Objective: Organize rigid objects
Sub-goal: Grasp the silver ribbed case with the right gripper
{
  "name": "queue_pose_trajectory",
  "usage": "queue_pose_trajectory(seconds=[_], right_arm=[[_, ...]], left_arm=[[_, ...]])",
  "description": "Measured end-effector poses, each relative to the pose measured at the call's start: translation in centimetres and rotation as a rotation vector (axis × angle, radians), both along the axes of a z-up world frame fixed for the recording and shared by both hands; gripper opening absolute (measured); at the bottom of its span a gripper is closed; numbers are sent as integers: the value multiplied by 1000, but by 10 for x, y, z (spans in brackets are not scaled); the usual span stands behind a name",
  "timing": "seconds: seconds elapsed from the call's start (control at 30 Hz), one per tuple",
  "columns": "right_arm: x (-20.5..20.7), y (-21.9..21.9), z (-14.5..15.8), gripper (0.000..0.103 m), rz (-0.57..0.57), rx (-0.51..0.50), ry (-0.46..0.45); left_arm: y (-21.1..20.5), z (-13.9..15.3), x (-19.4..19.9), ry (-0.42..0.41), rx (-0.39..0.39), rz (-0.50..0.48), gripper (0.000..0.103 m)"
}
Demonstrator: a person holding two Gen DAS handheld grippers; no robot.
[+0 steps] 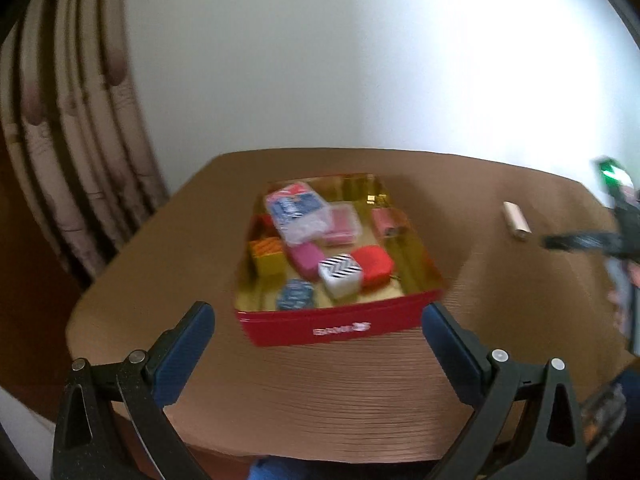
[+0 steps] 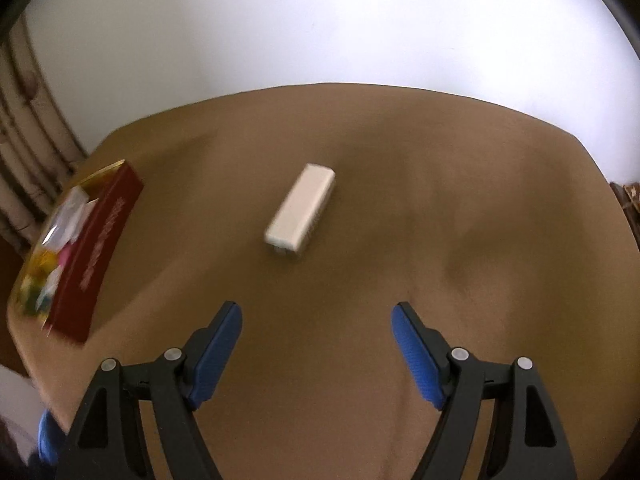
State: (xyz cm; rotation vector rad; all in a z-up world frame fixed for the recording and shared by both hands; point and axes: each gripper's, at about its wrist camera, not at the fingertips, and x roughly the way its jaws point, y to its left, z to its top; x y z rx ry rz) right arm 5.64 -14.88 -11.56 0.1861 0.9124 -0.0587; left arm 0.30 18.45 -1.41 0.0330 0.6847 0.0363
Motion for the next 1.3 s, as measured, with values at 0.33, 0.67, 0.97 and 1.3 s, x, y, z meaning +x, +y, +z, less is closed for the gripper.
queue_pose_trajectory(seconds=[0.33,0.67,0.97,1.3], right_arm=[[87,22,-21,78,-101,-11,54],[83,34,-1,29,-85,-142,3],[19,67,64,29,-22,-196,-124],[-40,66,141,29,2,-225,-254]], left_arm=[[-4,-2,0,31,-88,-31,103],[-3,-8,5,58,-107,-26,103],[-10,-6,0,44,-55,-20,103],[-18,-4,-6,38,3,-24,103]])
